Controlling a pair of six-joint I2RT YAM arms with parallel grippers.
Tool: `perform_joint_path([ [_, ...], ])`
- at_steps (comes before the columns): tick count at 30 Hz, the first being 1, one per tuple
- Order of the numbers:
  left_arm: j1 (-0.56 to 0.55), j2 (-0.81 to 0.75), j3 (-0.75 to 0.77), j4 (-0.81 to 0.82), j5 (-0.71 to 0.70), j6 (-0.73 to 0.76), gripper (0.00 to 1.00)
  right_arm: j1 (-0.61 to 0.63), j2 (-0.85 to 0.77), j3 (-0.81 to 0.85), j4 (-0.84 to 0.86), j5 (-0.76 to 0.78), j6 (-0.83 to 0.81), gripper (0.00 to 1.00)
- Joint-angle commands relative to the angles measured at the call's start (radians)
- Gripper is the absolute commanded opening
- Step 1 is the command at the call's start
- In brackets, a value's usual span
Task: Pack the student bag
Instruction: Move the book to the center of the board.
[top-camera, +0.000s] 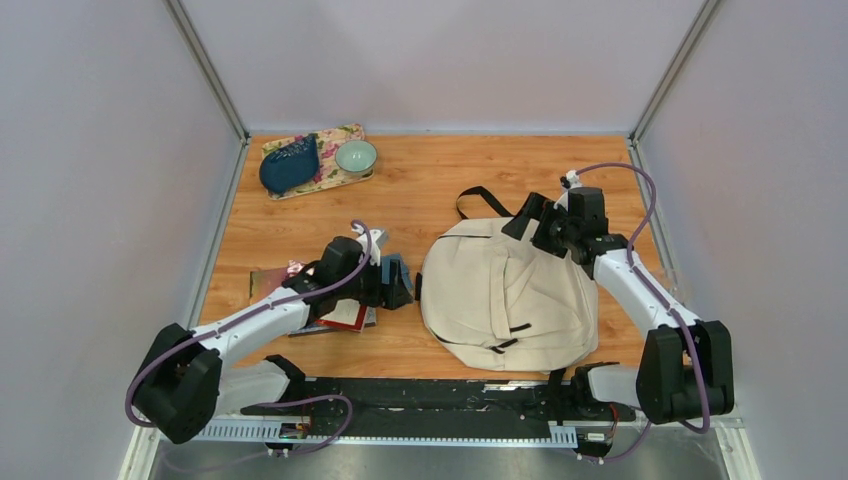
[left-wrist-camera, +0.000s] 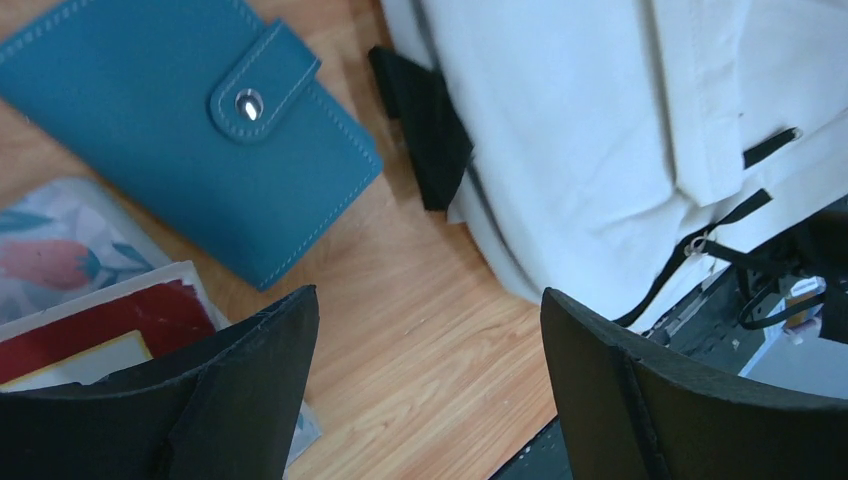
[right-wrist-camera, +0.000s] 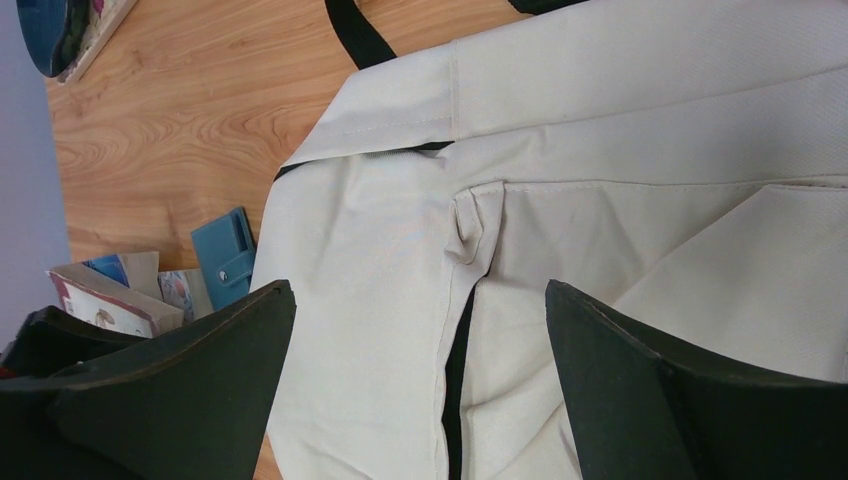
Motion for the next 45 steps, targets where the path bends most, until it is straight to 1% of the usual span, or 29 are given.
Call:
perform_joint_path([
  [1, -0.009, -0.028, -0.06, 0.048, -0.055, -0.06, 0.89, -0.001, -0.029, -0.008, 0.028, -0.007, 0.022, 0.99],
  [5, -0.015, 0.013, -0.083, 0.061, -0.045, -0.07, 0.88, 0.0, -0.017, -0.011, 0.046, -0.021, 0.042, 0.99],
  [8, -0.022, 0.046, -0.093, 0.052, -0.065, -0.081, 0.87, 0.002, -0.002, -0.016, 0.063, -0.035, 0.058, 0.99],
  [11, -0.047, 0.058, -0.094, 0.084, -0.042, -0.096, 0.86, 0.002, 0.015, -0.016, 0.069, -0.038, 0.065, 0.99],
  [14, -0.102, 0.055, -0.055, 0.063, -0.101, -0.092, 0.85, 0.002, 0.029, -0.014, 0.069, -0.038, 0.069, 0.99],
  [19, -0.13, 0.034, -0.001, -0.011, -0.184, -0.066, 0.86, 0.003, 0.041, -0.016, 0.08, -0.042, 0.08, 0.99],
  [21, -0.131, 0.024, 0.022, -0.032, -0.193, -0.046, 0.86, 0.005, 0.043, -0.02, 0.089, -0.046, 0.086, 0.99],
  [25, -0.147, 0.014, 0.041, -0.035, -0.167, -0.038, 0.86, 0.005, 0.054, -0.02, 0.098, -0.052, 0.094, 0.99],
  [30, -0.193, 0.055, 0.076, -0.052, -0.187, -0.03, 0.85, 0.005, 0.063, -0.019, 0.103, -0.055, 0.094, 0.99],
  [36, -0.246, 0.138, 0.139, -0.164, -0.295, 0.015, 0.85, 0.005, 0.066, -0.017, 0.099, -0.055, 0.089, 0.99],
  [37, -0.251, 0.148, 0.143, -0.175, -0.34, 0.023, 0.85, 0.005, 0.068, -0.017, 0.097, -0.055, 0.089, 0.99],
  [39, -0.256, 0.172, 0.147, -0.193, -0.364, 0.046, 0.84, 0.005, 0.068, -0.017, 0.097, -0.053, 0.089, 0.99],
  [43, -0.257, 0.202, 0.153, -0.227, -0.463, 0.081, 0.84, 0.003, 0.069, -0.017, 0.092, -0.053, 0.088, 0.99],
  [45, -0.257, 0.211, 0.153, -0.238, -0.477, 0.091, 0.84, 0.003, 0.068, -0.017, 0.091, -0.05, 0.088, 0.99],
])
